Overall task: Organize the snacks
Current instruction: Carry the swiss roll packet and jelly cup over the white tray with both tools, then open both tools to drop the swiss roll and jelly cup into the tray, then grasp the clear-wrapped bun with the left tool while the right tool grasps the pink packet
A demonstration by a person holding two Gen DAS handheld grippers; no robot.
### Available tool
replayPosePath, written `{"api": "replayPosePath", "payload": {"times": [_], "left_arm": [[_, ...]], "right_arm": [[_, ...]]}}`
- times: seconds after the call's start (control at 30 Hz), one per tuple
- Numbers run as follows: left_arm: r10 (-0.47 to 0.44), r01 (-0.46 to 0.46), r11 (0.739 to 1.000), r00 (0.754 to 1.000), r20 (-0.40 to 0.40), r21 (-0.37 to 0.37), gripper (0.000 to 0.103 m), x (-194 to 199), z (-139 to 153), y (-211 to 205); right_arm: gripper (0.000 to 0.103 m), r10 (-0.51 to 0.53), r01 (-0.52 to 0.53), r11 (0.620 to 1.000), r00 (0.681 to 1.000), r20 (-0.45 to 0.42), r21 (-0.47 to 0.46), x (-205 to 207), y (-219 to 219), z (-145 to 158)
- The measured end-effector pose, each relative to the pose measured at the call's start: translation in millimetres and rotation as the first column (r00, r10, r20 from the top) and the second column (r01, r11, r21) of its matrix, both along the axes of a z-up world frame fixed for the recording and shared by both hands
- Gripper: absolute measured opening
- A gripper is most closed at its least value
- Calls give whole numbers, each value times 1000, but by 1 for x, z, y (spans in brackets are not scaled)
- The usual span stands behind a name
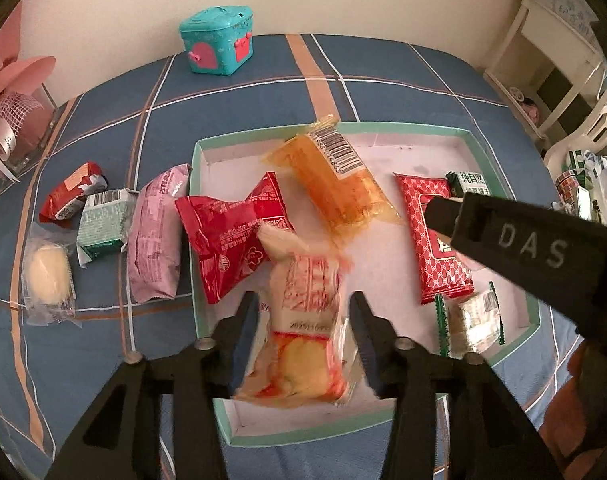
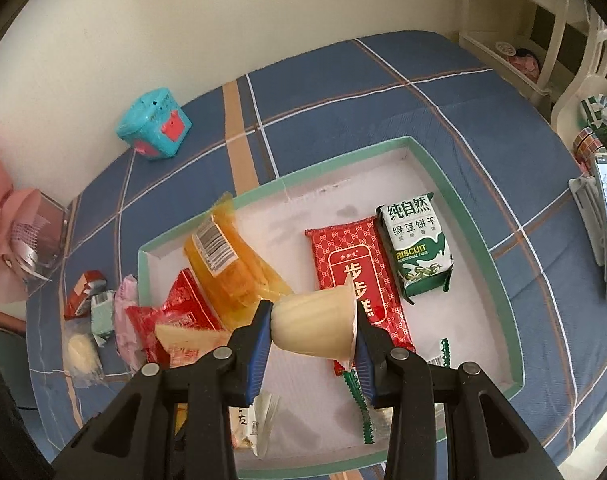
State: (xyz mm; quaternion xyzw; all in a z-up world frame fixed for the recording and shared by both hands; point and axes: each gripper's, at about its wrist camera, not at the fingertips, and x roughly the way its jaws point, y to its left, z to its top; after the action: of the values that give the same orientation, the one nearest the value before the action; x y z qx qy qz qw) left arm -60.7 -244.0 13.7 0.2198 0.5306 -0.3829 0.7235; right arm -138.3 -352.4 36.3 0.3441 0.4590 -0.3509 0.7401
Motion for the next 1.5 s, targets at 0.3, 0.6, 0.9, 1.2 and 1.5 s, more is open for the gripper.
{"api": "replayPosePath", "payload": {"times": [0.3, 0.6, 0.9, 1.2, 1.5], "left_arm": [[19, -19, 1000, 1000, -6, 12, 56, 4, 3, 7], [83, -84, 996, 996, -42, -11, 63, 24, 9, 28], [181, -185, 981, 981, -71, -54, 63, 53, 23, 62], [313, -316, 948, 947, -70, -43, 68, 94, 24, 97], [404, -404, 915, 914, -37, -14, 79, 119, 19, 126]], "right_arm": [[40, -10, 10, 1000, 1000, -25, 11, 2, 0, -3], [53, 3, -4, 1000, 999, -43, -9, 6, 3, 1], [56, 26, -28, 999, 998, -66, -32, 11, 9, 6], [59, 74, -80, 995, 993, -90, -62, 24, 26, 11], [73, 185, -195, 977, 977, -110, -85, 54, 62, 12]]}}
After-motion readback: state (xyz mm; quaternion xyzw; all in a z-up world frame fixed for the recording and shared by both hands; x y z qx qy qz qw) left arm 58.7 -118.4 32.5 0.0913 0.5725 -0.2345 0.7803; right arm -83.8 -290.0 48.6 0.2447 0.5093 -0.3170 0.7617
